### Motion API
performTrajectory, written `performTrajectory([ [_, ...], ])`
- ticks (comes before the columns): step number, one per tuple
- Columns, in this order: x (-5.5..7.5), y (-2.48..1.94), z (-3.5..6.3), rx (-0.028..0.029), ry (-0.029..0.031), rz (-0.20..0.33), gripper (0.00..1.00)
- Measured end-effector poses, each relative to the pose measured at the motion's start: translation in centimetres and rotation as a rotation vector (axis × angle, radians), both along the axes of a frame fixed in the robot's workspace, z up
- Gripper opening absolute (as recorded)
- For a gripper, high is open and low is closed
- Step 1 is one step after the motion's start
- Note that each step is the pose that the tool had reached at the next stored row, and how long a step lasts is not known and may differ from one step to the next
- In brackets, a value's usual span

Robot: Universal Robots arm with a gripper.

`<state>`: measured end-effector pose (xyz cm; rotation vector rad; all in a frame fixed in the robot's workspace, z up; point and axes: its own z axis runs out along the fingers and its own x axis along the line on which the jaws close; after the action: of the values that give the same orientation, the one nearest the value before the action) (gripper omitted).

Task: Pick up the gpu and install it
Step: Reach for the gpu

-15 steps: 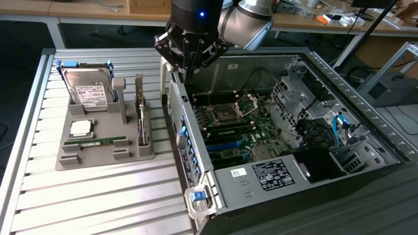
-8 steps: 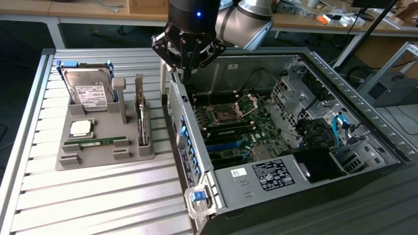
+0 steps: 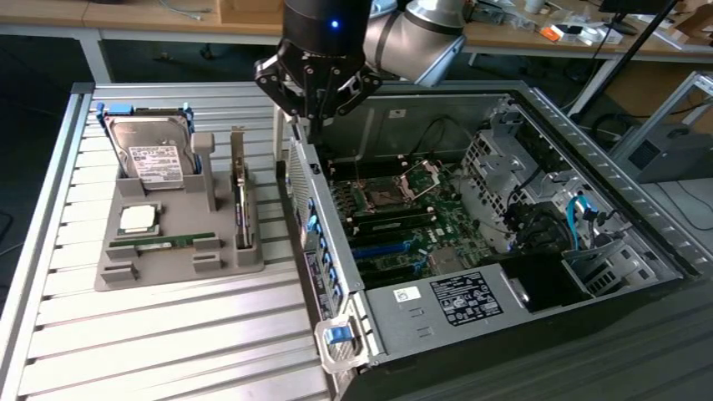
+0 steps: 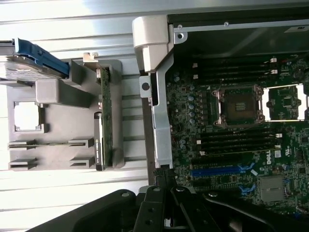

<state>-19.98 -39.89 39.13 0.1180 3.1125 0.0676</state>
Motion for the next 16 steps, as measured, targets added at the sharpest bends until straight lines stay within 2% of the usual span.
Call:
performTrajectory([
  [16,-0.74,0.00,-0.02,0.0000,0.0000,0.000,0.10],
])
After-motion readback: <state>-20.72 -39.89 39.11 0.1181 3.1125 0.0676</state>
